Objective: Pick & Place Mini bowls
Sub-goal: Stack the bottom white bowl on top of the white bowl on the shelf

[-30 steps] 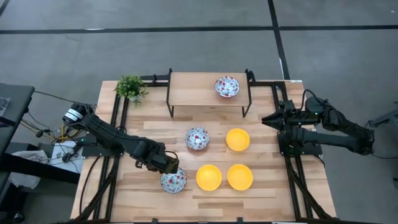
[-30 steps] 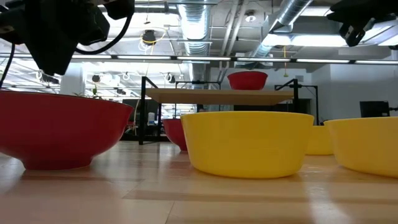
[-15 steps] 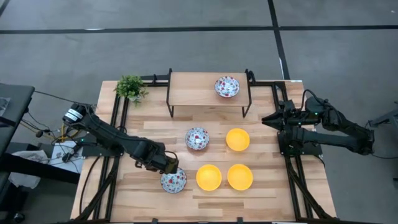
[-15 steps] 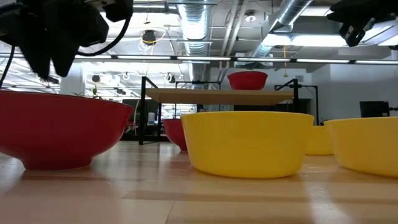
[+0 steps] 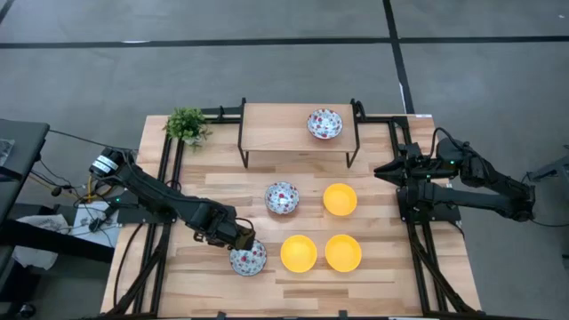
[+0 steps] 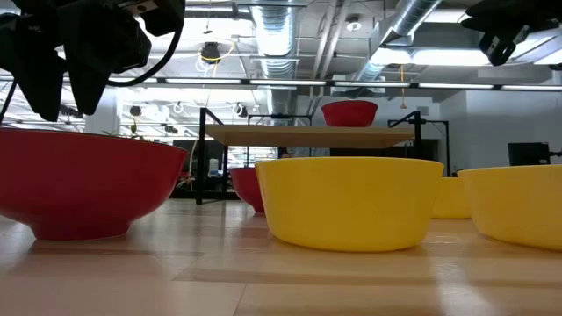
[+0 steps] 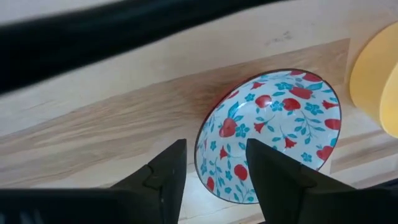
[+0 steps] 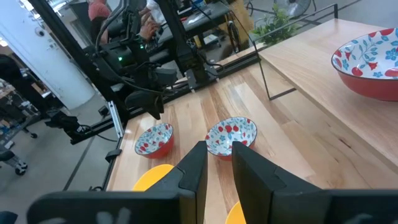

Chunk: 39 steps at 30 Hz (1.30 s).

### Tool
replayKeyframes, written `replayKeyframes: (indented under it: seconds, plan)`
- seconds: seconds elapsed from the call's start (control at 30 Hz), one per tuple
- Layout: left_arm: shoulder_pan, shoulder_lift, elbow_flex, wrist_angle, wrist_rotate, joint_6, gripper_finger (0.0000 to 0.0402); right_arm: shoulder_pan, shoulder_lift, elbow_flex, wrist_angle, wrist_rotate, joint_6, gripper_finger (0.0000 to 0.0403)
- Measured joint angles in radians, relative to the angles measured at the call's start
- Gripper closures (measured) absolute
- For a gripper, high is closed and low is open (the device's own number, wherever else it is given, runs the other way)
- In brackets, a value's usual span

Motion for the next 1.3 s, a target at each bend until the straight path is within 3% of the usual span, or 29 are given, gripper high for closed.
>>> replayKeyframes:
  seconds: [0.93,1.1,1.3]
  plan:
    - [-0.003,0.169,-0.002,0.040,0.066,0.061,0.0250,0.000,0.000,0.000,0.001,-0.001,0.001,0.0339]
    - [-0.003,0.169,-0.002,0.040,0.065,0.060,0.0278,0.000,0.000,0.000,0.001,-0.001,0.008,0.0339]
    - [-0.003,0.169,-0.002,0.040,0.068,0.054,0.0343,0.000,0.000,0.000,0.001,-0.001,0.008,0.0339]
